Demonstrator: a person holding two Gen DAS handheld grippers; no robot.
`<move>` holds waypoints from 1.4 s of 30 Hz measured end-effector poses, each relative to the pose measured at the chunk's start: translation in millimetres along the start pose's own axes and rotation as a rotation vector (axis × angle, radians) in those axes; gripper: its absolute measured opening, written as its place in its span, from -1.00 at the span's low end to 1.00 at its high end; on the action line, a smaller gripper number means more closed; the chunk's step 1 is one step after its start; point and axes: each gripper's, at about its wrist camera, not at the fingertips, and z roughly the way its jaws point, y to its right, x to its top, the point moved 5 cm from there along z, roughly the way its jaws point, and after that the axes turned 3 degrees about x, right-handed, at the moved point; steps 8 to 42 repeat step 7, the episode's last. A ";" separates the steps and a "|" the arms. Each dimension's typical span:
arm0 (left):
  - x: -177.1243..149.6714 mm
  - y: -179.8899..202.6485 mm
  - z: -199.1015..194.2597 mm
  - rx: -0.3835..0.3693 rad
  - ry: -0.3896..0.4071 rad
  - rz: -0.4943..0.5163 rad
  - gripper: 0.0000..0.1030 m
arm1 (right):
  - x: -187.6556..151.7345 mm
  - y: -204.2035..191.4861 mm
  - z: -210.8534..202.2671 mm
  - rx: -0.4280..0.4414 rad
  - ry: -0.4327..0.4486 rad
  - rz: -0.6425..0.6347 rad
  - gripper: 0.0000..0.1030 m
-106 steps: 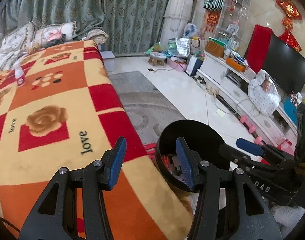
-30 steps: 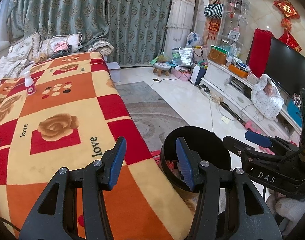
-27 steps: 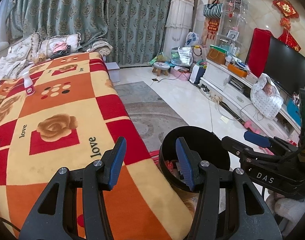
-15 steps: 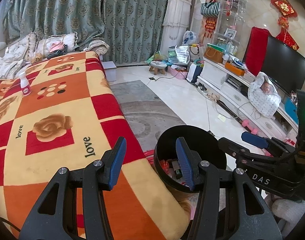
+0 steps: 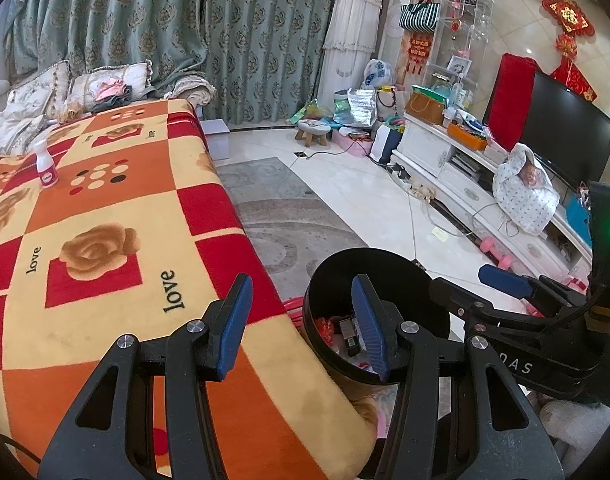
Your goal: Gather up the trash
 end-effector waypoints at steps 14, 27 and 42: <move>-2.7 -0.7 1.7 -0.011 0.000 -0.002 -0.03 | -2.5 -1.3 1.8 -0.002 -0.009 -0.008 0.41; -2.7 -0.7 1.7 -0.011 0.000 -0.002 -0.03 | -2.5 -1.3 1.8 -0.002 -0.009 -0.008 0.41; -2.7 -0.7 1.7 -0.011 0.000 -0.002 -0.03 | -2.5 -1.3 1.8 -0.002 -0.009 -0.008 0.41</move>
